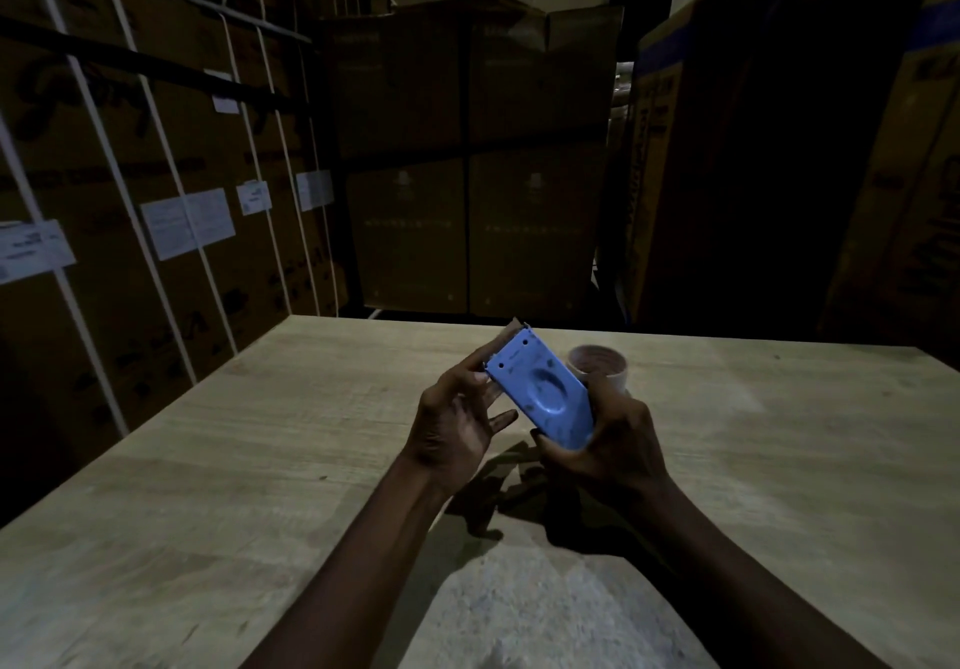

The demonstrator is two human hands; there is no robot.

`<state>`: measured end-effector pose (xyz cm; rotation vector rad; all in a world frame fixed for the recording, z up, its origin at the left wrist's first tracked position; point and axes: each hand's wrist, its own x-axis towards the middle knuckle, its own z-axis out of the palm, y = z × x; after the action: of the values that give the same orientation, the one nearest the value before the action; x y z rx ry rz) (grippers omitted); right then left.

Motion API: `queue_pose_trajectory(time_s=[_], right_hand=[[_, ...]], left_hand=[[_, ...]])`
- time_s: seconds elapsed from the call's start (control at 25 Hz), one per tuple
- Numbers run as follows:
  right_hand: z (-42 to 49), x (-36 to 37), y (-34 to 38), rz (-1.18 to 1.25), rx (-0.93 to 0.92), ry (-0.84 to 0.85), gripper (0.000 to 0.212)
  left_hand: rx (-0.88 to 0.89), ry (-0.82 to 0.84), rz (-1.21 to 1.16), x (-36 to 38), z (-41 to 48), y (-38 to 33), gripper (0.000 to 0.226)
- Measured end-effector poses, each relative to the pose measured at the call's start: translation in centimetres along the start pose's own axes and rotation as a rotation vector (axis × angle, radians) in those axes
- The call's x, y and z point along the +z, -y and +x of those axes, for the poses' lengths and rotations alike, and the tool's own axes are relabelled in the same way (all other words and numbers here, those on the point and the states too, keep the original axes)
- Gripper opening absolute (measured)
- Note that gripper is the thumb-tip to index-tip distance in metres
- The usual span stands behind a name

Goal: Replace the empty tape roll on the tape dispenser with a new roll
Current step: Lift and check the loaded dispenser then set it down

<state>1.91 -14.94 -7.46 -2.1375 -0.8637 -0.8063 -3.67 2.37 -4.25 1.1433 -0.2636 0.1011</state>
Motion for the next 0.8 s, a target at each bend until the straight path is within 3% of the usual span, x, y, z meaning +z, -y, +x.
queue_pose_trajectory(time_s=[0.36, 0.6, 0.8], right_hand=[[0.7, -1.0, -0.3, 0.019, 0.147, -0.004, 0.078], [1.9, -1.8, 0.8, 0.162, 0.453, 0.124, 0.072], [2.0, -2.2, 1.6, 0.15, 0.456, 0.162, 0.066]], left_hand=[[-0.041, -0.03, 0.069, -0.1, -0.2, -0.2, 0.068], [-0.031, -0.03, 0.151, -0.4, -0.1, -0.1, 0.071], [-0.042, -0.054, 0.151, -0.6, 0.0, 0.2, 0.069]])
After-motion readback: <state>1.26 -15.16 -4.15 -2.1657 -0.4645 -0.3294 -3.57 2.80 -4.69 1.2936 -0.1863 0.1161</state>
